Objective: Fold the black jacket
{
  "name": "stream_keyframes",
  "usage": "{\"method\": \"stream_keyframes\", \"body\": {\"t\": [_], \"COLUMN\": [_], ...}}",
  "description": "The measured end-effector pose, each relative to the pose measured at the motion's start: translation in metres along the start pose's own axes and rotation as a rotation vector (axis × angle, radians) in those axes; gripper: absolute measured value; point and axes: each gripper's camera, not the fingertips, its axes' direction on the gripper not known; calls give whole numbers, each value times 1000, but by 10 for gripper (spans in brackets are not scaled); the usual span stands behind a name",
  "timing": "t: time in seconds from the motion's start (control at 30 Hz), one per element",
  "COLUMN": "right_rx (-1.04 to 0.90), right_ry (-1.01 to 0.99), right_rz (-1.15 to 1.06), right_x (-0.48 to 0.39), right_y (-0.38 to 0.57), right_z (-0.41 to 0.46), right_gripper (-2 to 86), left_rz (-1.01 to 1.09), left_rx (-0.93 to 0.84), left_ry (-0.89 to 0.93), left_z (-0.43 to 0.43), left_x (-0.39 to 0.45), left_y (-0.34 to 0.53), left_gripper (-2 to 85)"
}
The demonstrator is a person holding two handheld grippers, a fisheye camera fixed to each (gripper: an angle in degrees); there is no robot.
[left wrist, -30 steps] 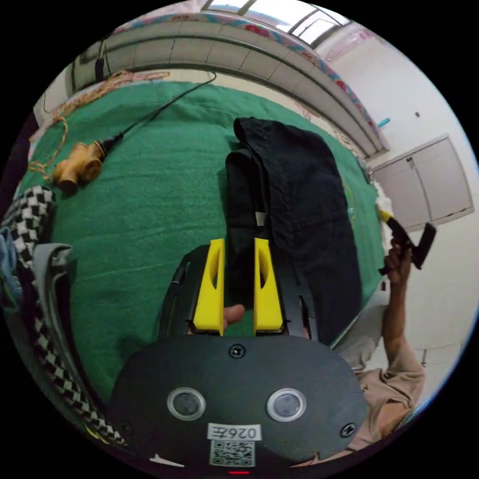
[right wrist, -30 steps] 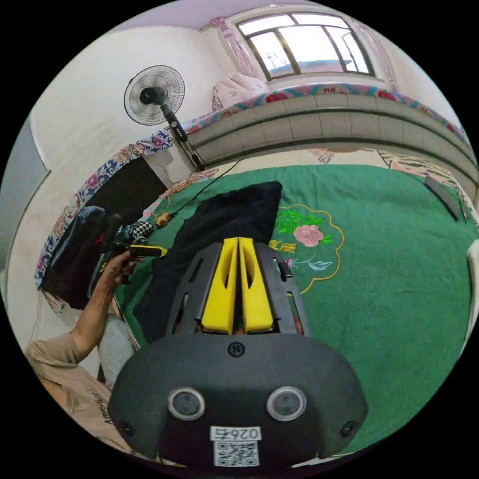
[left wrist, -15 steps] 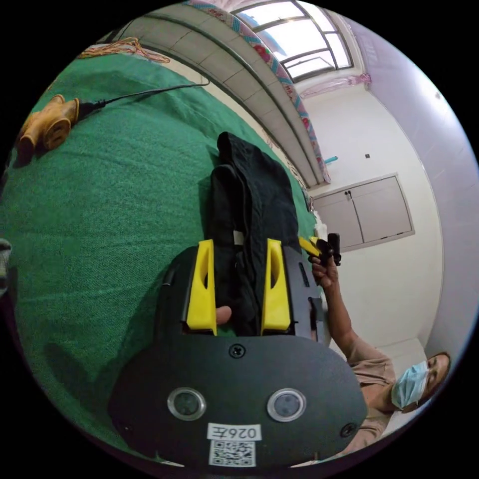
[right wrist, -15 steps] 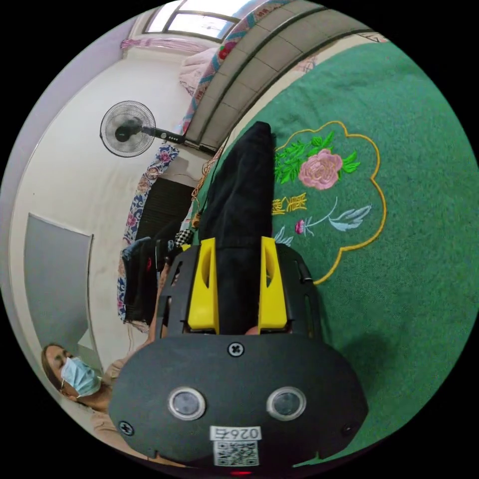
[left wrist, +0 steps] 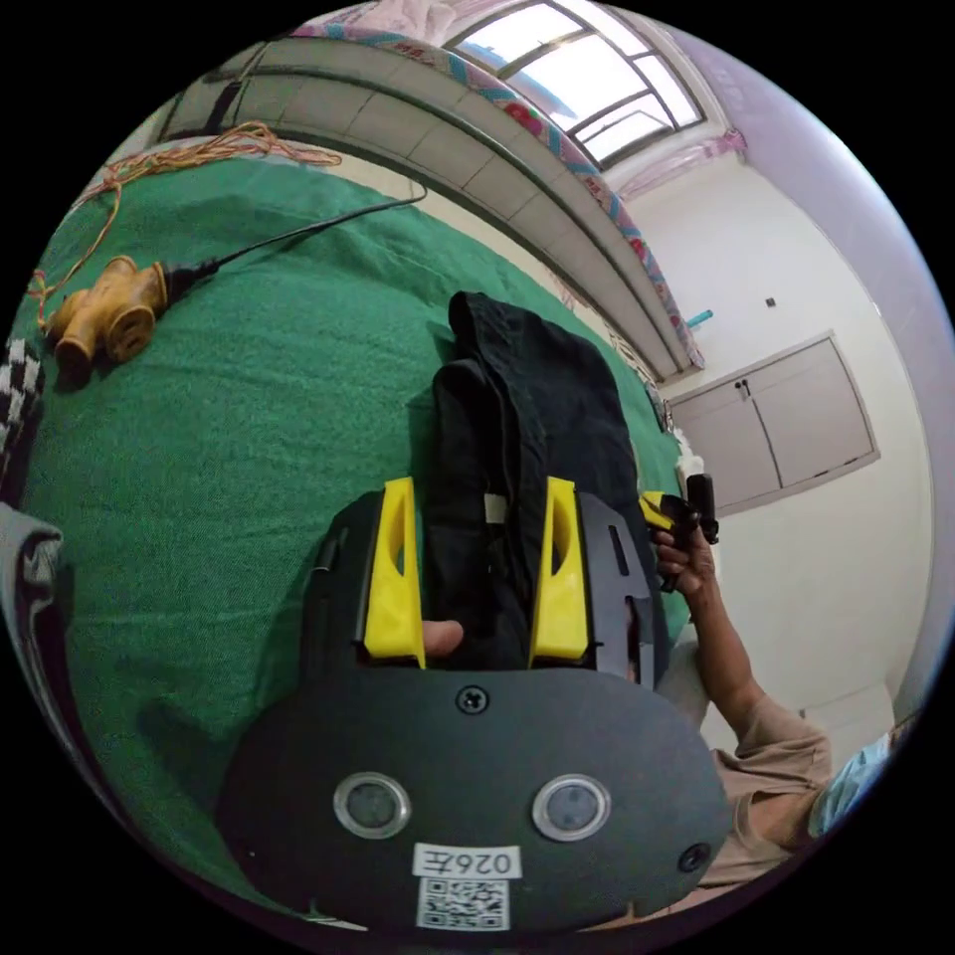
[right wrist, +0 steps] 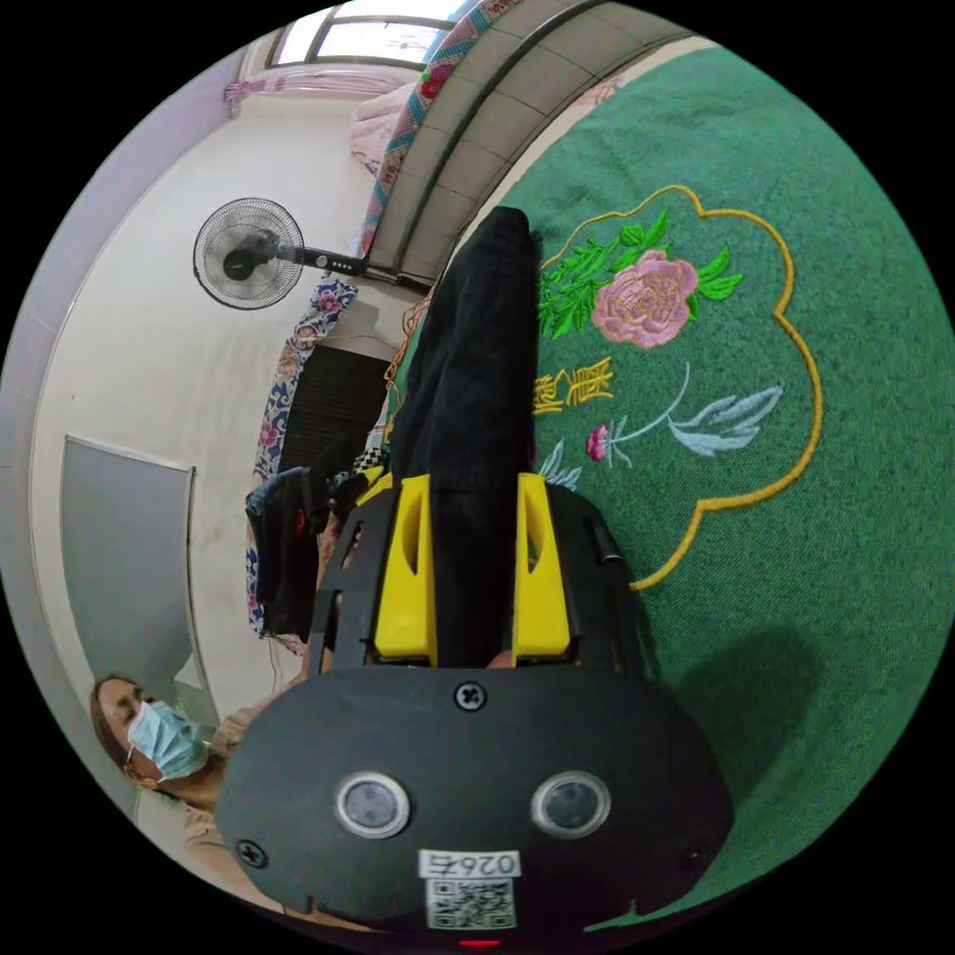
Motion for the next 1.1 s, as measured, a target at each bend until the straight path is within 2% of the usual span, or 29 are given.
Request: {"method": "stream_keyframes", "body": {"t": [0.1, 0.23, 0.33, 0.37, 0.4, 0.6, 0.67, 0.8, 0.9, 0.97, 1.1], "right_rx": [6, 25, 24, 26, 30, 12, 10, -4, -21, -40, 40], "right_ry": [-1, -20, -51, -56, -62, -90, -96, -88, -91, -21, 379], "right_rz": [-9, -14, -23, -27, -33, -19, -19, -39, -61, -75, -324], "right_x": [-6, -18, -28, -30, -36, -65, -76, -104, -134, -158, -258], "right_y": [6, 18, 25, 27, 31, 55, 60, 70, 78, 86, 142], "right_z": [10, 26, 43, 47, 54, 89, 100, 139, 176, 198, 240], "right_gripper": [79, 87, 93, 94, 96, 101, 104, 86, 79, 69, 29], "left_rz": [66, 49, 81, 115, 99, 127, 155, 230, 251, 266, 183], "left_rx": [-11, 11, 0, -56, -87, -94, -94, -128, -165, -166, -97], "left_ry": [56, 99, 71, 130, 215, 297, 243, 19, -52, -72, -17], "left_z": [4, 2, 1, 7, 16, 20, 20, 29, 35, 37, 38], "left_x": [2, -7, -6, -4, -6, -2, 7, 33, 46, 50, 46], "left_y": [4, 15, 26, 28, 32, 56, 63, 84, 99, 110, 143], "left_gripper": [193, 171, 123, 89, 94, 141, 135, 102, 93, 84, 62]}}
